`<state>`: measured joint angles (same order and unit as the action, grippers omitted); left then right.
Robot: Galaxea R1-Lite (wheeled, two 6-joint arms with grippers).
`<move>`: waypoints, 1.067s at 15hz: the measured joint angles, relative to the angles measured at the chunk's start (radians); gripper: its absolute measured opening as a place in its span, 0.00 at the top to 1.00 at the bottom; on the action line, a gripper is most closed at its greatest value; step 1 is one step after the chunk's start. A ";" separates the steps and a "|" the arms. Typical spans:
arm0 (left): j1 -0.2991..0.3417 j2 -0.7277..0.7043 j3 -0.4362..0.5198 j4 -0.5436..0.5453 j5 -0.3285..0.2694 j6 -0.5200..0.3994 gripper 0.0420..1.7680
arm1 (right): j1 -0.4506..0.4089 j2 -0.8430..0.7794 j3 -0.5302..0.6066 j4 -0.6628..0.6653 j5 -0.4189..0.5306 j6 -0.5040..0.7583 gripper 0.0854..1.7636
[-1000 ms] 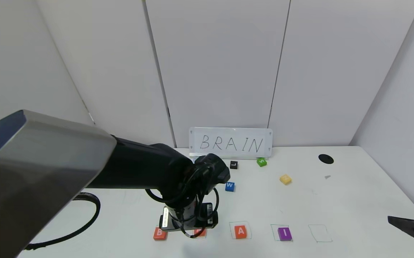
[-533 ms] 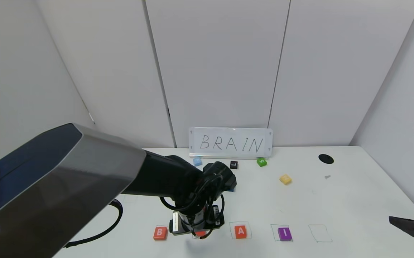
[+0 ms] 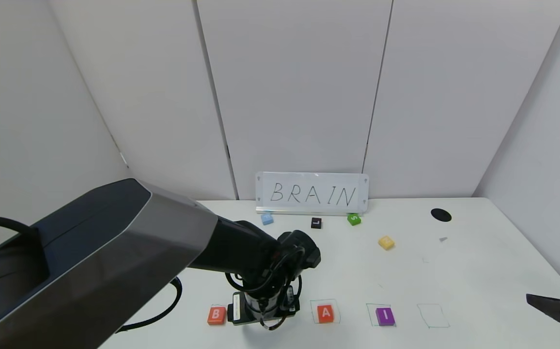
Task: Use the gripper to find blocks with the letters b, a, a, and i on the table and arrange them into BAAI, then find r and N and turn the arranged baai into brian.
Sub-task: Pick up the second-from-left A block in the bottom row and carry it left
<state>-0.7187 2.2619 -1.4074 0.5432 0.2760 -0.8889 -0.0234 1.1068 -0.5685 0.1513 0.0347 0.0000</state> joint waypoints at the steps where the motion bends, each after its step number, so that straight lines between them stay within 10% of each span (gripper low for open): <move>1: 0.002 0.004 -0.002 -0.001 0.001 -0.001 0.03 | 0.000 0.000 0.001 0.000 0.000 0.000 0.03; 6: 0.003 0.010 0.003 -0.047 -0.007 -0.003 0.03 | 0.000 -0.001 0.002 0.001 0.000 -0.001 0.03; 14: 0.013 0.019 0.008 -0.051 -0.018 -0.003 0.70 | 0.000 -0.010 0.002 0.003 0.000 -0.001 0.03; 16: 0.013 0.025 0.006 -0.052 -0.015 -0.003 0.73 | 0.000 -0.013 0.005 0.003 0.000 -0.001 0.03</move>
<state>-0.7057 2.2866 -1.4019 0.4911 0.2613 -0.8923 -0.0230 1.0934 -0.5636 0.1547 0.0349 -0.0013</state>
